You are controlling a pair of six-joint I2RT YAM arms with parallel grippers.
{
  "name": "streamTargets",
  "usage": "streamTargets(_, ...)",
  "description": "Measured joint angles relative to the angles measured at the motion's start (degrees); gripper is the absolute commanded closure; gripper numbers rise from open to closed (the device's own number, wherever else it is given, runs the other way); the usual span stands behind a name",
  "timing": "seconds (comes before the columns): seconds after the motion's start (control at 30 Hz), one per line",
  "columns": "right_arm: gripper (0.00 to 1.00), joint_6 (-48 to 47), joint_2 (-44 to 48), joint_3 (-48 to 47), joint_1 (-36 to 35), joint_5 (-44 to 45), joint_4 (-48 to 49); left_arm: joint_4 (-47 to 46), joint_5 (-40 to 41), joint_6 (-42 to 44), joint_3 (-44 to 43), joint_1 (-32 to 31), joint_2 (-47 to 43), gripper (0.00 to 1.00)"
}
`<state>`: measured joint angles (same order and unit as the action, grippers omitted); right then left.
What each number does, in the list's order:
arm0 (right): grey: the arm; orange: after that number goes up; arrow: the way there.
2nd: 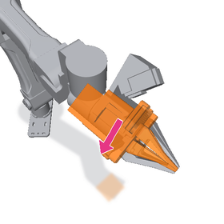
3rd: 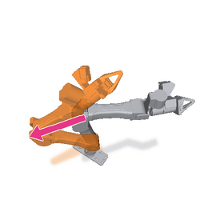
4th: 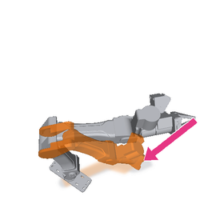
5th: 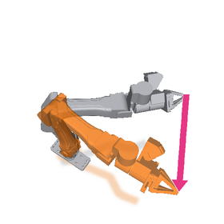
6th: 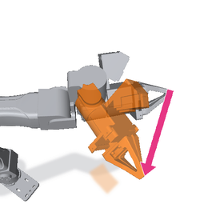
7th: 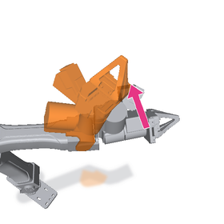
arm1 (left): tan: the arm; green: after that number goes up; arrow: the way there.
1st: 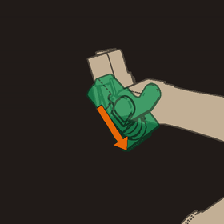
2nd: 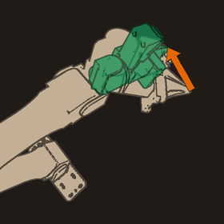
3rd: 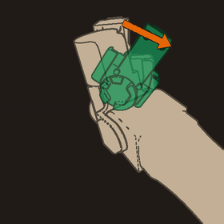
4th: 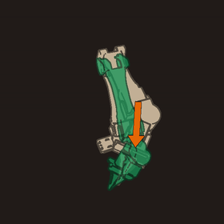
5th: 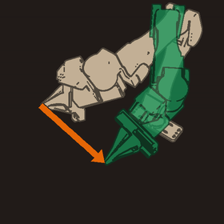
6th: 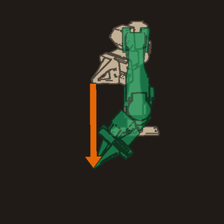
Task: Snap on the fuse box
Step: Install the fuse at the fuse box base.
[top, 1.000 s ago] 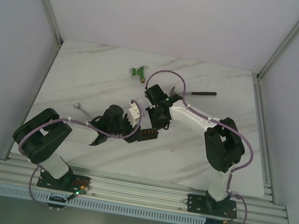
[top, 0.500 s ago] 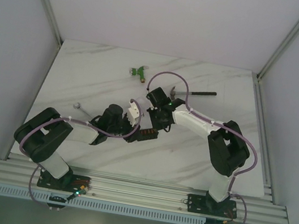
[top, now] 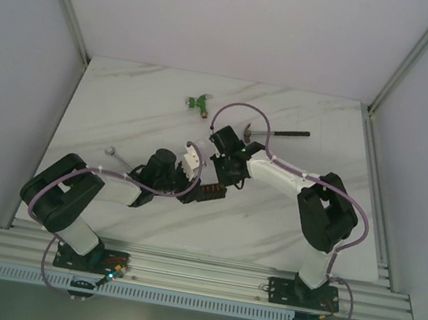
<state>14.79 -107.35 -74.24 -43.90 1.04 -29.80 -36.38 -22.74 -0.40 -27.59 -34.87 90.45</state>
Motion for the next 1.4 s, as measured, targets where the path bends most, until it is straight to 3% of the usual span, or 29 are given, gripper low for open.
streamTargets(0.1,0.99,-0.1,0.3,-0.3,-0.3,0.2,-0.1,0.1,-0.1,0.0,-0.1,0.0,0.0,0.78)
streamTargets(0.17,0.83,-0.1,0.3,-1.2,-0.3,0.3,-0.8,0.3,-0.2,0.0,-0.2,0.0,0.0,0.78)
streamTargets(0.27,0.71,-0.3,-0.1,-2.6,-0.3,0.5,-2.3,0.4,0.3,0.0,-0.4,-0.4,0.0,0.77)
streamTargets(0.47,0.65,-0.3,-0.9,-6.1,-0.5,1.4,-7.1,1.2,2.1,0.0,-0.9,-1.4,0.0,0.75)
streamTargets(1.4,0.84,1.7,-3.4,-10.6,1.4,-0.6,-12.3,1.7,3.7,0.3,-1.3,-2.3,-0.1,0.74)
